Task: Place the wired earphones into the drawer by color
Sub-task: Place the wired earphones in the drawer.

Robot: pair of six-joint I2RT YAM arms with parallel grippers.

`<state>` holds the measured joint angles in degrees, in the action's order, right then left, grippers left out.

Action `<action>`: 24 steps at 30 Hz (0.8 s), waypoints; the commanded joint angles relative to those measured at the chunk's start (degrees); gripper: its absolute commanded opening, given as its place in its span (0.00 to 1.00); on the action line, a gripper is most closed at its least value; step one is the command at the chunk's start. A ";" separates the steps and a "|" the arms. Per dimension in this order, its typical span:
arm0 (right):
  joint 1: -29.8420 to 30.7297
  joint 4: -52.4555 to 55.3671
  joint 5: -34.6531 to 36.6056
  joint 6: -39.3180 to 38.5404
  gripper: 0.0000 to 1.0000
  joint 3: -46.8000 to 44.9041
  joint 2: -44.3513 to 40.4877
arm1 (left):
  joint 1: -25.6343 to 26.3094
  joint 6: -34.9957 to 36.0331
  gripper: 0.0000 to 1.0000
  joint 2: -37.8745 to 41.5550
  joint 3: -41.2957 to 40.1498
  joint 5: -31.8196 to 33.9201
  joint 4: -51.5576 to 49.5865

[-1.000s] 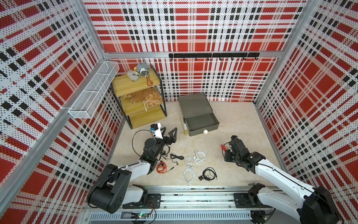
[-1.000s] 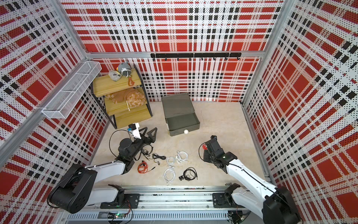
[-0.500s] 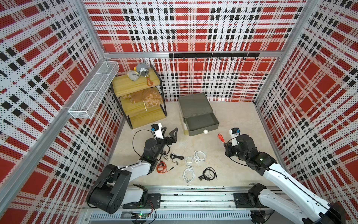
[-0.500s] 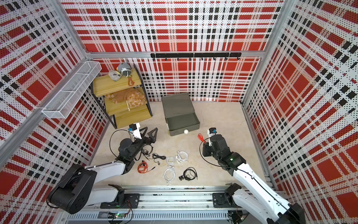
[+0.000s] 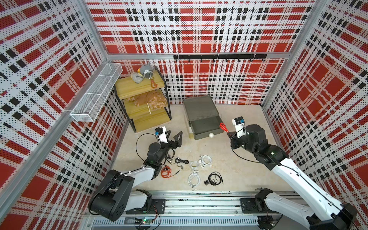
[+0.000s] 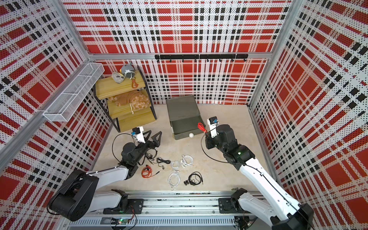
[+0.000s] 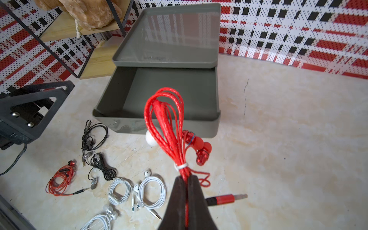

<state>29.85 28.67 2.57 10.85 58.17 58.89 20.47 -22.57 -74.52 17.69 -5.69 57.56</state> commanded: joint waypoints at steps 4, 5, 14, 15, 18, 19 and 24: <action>0.63 3.95 -1.15 -6.15 0.00 9.46 8.47 | 0.58 1.12 0.97 1.24 -0.74 0.64 0.71; 0.74 4.18 -1.40 -6.56 0.00 10.93 10.16 | 0.62 1.21 0.97 1.27 -0.81 0.84 0.71; 2.06 5.91 -2.19 -7.86 0.01 20.57 21.91 | 0.53 1.21 0.97 1.39 -0.82 1.08 0.64; 2.15 5.79 -2.30 -7.86 0.01 21.18 22.72 | 0.54 1.21 0.97 1.41 -0.86 1.12 0.62; 2.58 5.70 -2.56 -7.79 0.01 22.45 24.88 | 0.51 1.21 0.97 1.76 -0.91 1.28 0.48; 2.74 5.75 -2.57 -7.80 0.01 22.90 25.74 | 0.51 1.21 0.97 1.83 -0.92 1.43 0.45; 3.06 5.28 -2.58 -7.69 0.02 23.74 27.66 | 0.53 1.21 0.97 2.04 -1.00 1.60 0.36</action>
<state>32.45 33.82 0.43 3.62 80.12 85.73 20.62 -22.33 -73.43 17.30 -4.64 57.54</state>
